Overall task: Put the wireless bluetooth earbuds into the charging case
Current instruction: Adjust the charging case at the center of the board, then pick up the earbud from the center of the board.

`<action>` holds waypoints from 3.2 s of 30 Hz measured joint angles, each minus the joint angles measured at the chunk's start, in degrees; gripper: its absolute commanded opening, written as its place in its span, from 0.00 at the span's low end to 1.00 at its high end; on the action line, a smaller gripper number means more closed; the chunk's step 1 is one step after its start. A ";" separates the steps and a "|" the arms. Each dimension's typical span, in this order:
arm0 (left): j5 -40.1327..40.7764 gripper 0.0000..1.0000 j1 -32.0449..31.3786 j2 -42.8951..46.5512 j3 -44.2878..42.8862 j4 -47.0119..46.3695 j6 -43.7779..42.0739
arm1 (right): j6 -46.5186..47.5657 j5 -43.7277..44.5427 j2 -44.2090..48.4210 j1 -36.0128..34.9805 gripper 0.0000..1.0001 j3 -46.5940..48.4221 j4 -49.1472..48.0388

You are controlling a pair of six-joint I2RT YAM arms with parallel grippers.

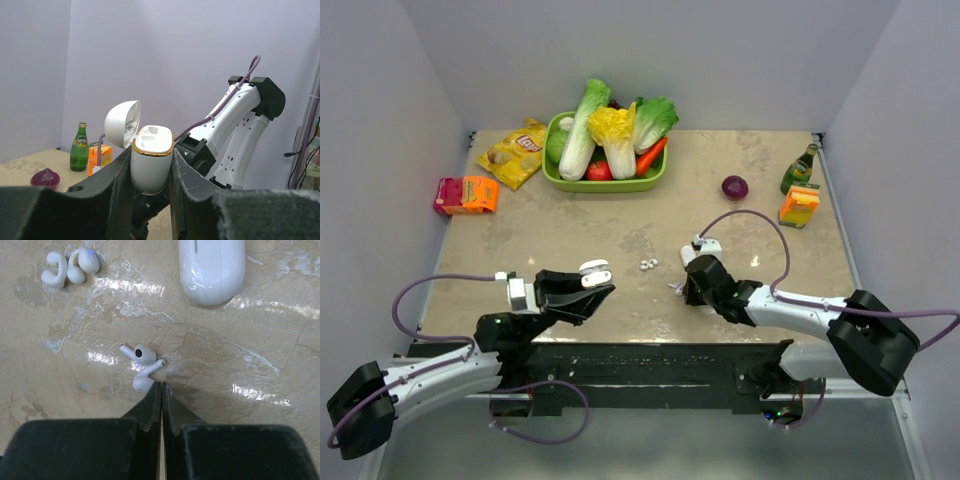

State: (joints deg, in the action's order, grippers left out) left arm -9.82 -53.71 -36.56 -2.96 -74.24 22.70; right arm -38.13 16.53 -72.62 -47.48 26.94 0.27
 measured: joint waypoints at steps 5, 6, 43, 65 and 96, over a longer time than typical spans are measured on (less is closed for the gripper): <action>0.24 0.00 -0.09 0.83 0.00 0.02 0.07 | -0.90 -1.73 -2.38 0.00 0.00 0.00 -1.20; 0.26 0.00 -0.09 0.94 0.00 0.02 0.07 | -0.96 -1.86 -2.40 0.00 0.00 0.00 -1.29; 0.50 0.00 -0.81 -1.95 0.00 0.13 0.24 | 7.87 -10.99 -0.76 0.00 0.47 5.57 -2.19; 0.48 0.00 -1.62 -4.44 0.00 0.15 0.22 | 22.67 -13.11 -13.53 -1.14 0.42 17.42 9.01; 0.48 0.00 -2.25 -5.11 0.00 0.17 0.24 | 21.57 -12.02 -18.95 -1.29 0.23 19.74 8.92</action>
State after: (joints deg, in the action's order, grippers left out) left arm -9.34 -55.96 -41.67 -2.96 -74.06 22.94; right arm -16.56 4.51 -91.57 -48.77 46.68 9.19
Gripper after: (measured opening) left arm 0.333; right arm 0.266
